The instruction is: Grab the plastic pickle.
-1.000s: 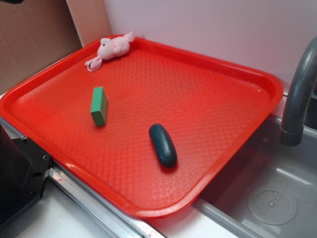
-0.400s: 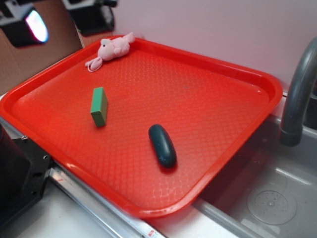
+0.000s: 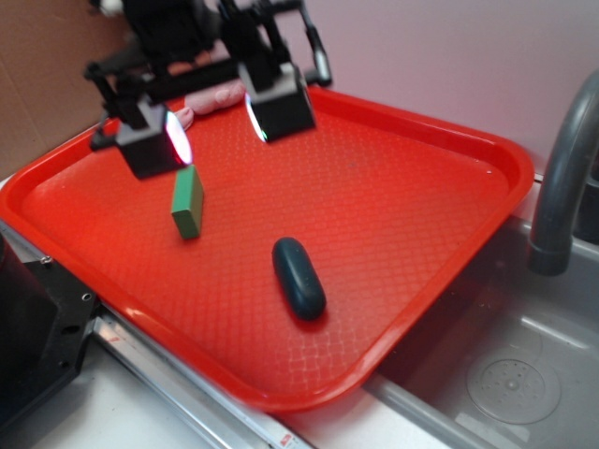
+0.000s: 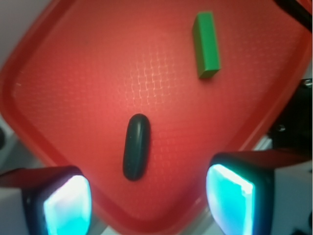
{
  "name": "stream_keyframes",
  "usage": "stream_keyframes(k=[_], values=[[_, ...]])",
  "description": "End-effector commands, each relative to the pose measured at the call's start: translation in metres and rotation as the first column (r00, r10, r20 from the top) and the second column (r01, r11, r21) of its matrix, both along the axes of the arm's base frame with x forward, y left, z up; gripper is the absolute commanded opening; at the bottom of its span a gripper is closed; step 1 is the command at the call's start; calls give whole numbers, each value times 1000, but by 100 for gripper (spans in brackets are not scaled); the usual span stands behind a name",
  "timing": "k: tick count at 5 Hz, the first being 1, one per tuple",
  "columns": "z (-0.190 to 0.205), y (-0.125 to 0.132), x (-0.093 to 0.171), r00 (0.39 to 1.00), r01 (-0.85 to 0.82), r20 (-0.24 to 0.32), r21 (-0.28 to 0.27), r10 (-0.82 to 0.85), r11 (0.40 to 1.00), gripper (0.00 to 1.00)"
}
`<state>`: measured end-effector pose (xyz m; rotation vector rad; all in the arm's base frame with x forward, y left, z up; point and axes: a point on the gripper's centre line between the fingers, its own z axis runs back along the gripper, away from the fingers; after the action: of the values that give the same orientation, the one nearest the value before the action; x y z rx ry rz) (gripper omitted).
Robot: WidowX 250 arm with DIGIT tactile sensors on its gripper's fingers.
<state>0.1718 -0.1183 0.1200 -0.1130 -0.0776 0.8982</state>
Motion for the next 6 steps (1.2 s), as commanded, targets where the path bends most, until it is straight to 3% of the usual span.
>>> stream_keyframes(k=[1,4,5,6], values=[[-63,-16,24,999,26,-35,51,-24,998,100],[-108,-25,23,995,62,-82,140,-51,988,100],[-114,-24,22,995,49,-90,142,-37,989,0],[-116,-23,23,995,45,-93,142,-32,989,0]])
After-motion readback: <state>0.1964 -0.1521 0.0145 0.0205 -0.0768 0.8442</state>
